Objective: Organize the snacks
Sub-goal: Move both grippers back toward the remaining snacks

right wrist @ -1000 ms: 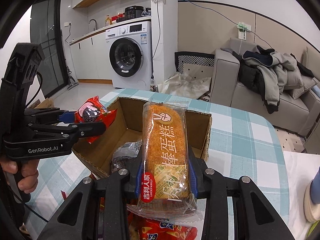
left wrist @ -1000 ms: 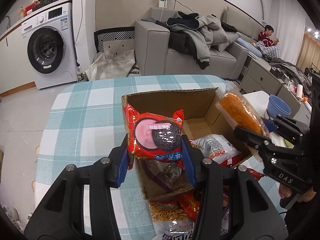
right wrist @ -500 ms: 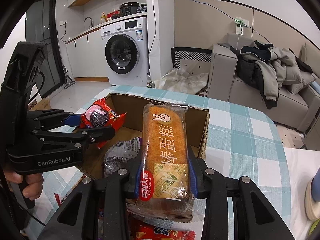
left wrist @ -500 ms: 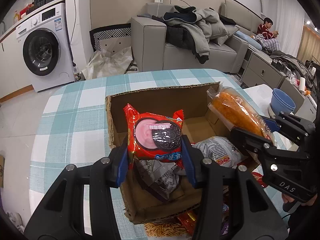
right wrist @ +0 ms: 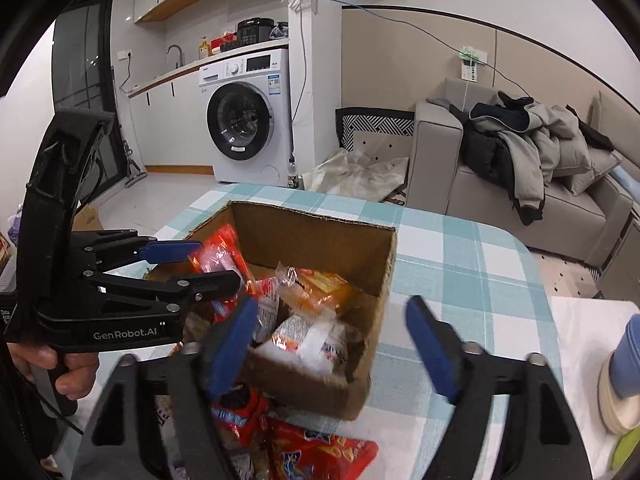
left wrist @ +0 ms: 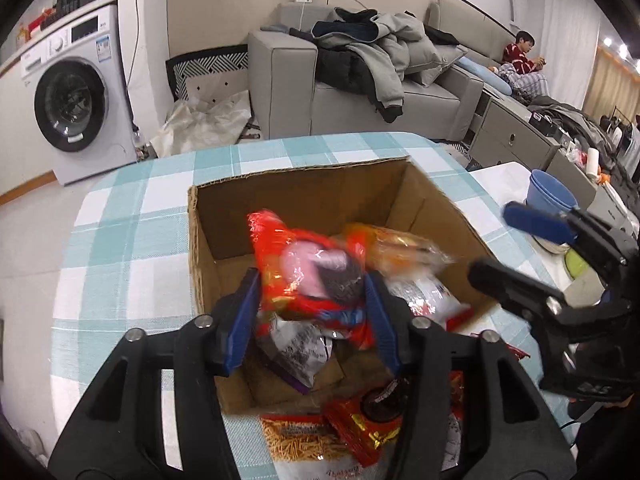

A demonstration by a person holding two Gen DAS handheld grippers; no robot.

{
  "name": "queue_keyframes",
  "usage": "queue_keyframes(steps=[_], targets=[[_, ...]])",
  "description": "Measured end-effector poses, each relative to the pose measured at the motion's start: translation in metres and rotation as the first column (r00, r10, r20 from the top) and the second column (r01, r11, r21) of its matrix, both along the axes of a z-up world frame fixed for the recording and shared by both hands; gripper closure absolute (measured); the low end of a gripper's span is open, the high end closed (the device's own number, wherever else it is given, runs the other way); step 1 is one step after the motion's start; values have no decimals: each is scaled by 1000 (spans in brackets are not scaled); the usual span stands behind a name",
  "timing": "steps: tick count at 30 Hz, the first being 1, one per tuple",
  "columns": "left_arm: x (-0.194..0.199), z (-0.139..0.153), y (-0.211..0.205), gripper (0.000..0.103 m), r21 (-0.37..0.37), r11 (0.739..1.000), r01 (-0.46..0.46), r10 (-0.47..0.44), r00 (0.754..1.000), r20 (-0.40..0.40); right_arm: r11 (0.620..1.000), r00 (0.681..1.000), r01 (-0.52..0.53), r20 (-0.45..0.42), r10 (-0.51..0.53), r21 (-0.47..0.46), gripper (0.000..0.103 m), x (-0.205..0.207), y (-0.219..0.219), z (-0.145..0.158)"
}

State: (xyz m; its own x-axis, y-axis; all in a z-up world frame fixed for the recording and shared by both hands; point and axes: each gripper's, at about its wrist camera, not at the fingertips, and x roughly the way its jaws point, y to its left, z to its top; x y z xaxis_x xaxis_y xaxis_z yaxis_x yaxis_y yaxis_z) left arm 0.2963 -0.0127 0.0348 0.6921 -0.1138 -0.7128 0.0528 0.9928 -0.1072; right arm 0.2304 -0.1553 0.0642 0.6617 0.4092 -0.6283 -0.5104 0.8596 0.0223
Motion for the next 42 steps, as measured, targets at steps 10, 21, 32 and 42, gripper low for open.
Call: queue_keyframes(steps=[10, 21, 32, 42], targets=[[-49, 34, -11, 6, -2, 1000, -6, 6, 999, 40, 995, 995, 92, 28, -94, 41, 1, -37, -38, 28], [-118, 62, -17, 1, 17, 999, -37, 36, 997, 69, 993, 994, 110, 13, -111, 30, 1, -85, -50, 46], [-166, 40, -8, 1, 26, 998, -63, 62, 997, 38, 993, 994, 99, -53, -96, 61, 1, -115, -52, 18], [-191, 6, -2, 1, 19, 998, -68, 68, 998, -8, 995, 991, 91, -107, -85, 52, 1, -127, -44, -20]])
